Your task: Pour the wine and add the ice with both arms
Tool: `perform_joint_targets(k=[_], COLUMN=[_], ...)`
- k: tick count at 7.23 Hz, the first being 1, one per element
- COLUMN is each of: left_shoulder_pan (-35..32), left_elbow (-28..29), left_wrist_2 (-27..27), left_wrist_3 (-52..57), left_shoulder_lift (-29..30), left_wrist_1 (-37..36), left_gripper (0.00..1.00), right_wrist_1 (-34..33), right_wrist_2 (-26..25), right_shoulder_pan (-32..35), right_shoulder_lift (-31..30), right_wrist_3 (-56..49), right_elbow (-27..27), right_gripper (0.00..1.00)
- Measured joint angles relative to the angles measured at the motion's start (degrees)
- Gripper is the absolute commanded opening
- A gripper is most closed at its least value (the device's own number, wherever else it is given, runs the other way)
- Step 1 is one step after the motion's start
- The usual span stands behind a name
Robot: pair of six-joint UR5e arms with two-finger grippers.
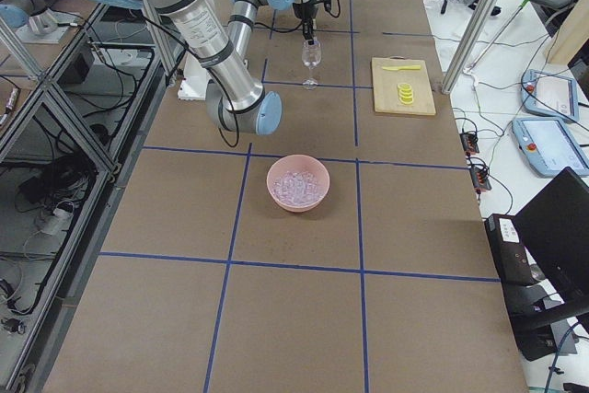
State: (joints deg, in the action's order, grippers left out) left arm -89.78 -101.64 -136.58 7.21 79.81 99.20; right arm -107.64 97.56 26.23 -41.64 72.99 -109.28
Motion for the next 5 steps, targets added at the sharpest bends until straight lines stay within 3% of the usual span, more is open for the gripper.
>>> perform_joint_targets(k=[1,5], left_shoulder_pan=[0.0,0.0], left_elbow=[0.0,-0.1], left_wrist_2=[0.0,0.0], left_wrist_3=[0.0,0.0], left_shoulder_lift=[0.0,0.0], left_wrist_1=[0.0,0.1], left_gripper=[1.0,1.0], right_wrist_1=[0.0,-0.1], right_wrist_2=[-0.1,-2.0], right_shoulder_pan=[-0.3,-1.3], right_shoulder_lift=[0.1,-0.1], right_wrist_3=[0.0,0.0], right_elbow=[0.0,-0.1], right_gripper=[1.0,1.0])
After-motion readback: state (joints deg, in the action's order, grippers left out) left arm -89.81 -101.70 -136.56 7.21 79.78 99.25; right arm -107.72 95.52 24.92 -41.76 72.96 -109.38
